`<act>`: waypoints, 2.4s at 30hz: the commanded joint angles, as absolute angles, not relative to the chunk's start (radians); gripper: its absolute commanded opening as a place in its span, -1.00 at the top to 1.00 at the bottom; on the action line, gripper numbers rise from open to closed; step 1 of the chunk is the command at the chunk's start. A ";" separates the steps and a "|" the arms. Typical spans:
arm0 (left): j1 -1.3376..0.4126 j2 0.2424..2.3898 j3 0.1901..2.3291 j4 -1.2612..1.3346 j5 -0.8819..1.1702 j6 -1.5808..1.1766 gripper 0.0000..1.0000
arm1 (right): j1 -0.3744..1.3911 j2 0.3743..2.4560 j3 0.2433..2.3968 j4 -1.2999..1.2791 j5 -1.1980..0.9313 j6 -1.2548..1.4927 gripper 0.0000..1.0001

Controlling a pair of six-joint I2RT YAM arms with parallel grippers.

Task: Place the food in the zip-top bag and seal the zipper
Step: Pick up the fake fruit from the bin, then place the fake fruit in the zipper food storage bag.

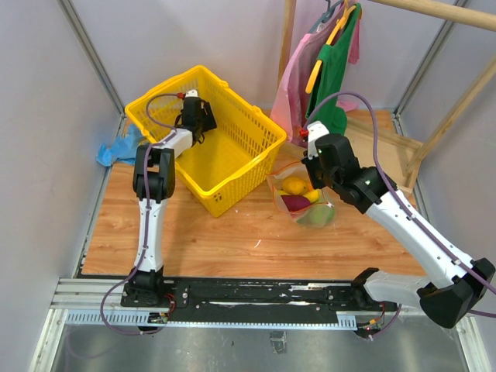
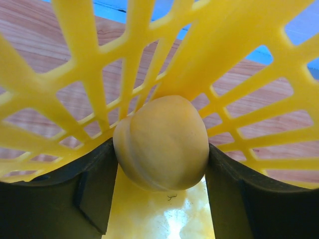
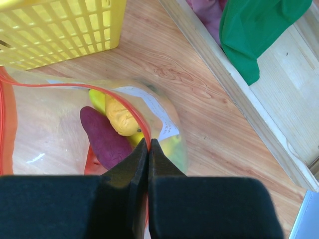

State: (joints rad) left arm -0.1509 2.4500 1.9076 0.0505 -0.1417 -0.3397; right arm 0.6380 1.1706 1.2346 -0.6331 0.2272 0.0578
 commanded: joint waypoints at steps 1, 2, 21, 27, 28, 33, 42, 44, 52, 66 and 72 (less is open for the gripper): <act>-0.134 2.455 1.920 0.109 -0.079 -0.352 -0.18 | 0.621 1.164 1.243 -0.631 0.225 0.044 0.99; -0.133 2.445 1.908 0.116 -0.072 -0.350 -0.09 | 0.621 1.163 1.243 -0.632 0.227 0.044 0.99; -0.133 2.098 1.617 0.116 0.015 -0.338 0.64 | 0.621 1.153 1.256 -0.638 0.222 0.054 0.99; -0.136 1.995 1.583 0.047 0.105 -0.354 0.70 | 0.621 1.153 1.269 -0.644 0.243 0.062 0.99; -0.136 1.974 1.575 0.039 0.118 -0.355 0.71 | 0.621 1.153 1.272 -0.646 0.244 0.065 0.99; -0.144 1.860 1.531 -0.004 0.195 -0.359 0.73 | 0.620 1.155 1.279 -0.654 0.248 0.079 0.99; -0.256 1.621 1.412 -0.060 0.298 -0.308 0.76 | 0.621 1.161 1.302 -0.686 0.252 0.128 0.99; -0.292 1.562 1.377 -0.065 0.305 -0.289 0.76 | 0.621 1.160 1.305 -0.693 0.247 0.141 0.99; -0.447 1.299 1.207 -0.030 0.314 -0.201 0.76 | 0.621 1.155 1.304 -0.706 0.228 0.195 0.99; -0.801 1.242 1.147 -0.066 0.365 -0.029 0.76 | 0.621 1.125 1.300 -0.717 0.186 0.224 0.99; -0.876 1.348 1.189 -0.106 0.352 -0.014 0.71 | 0.621 1.106 1.298 -0.718 0.166 0.218 0.99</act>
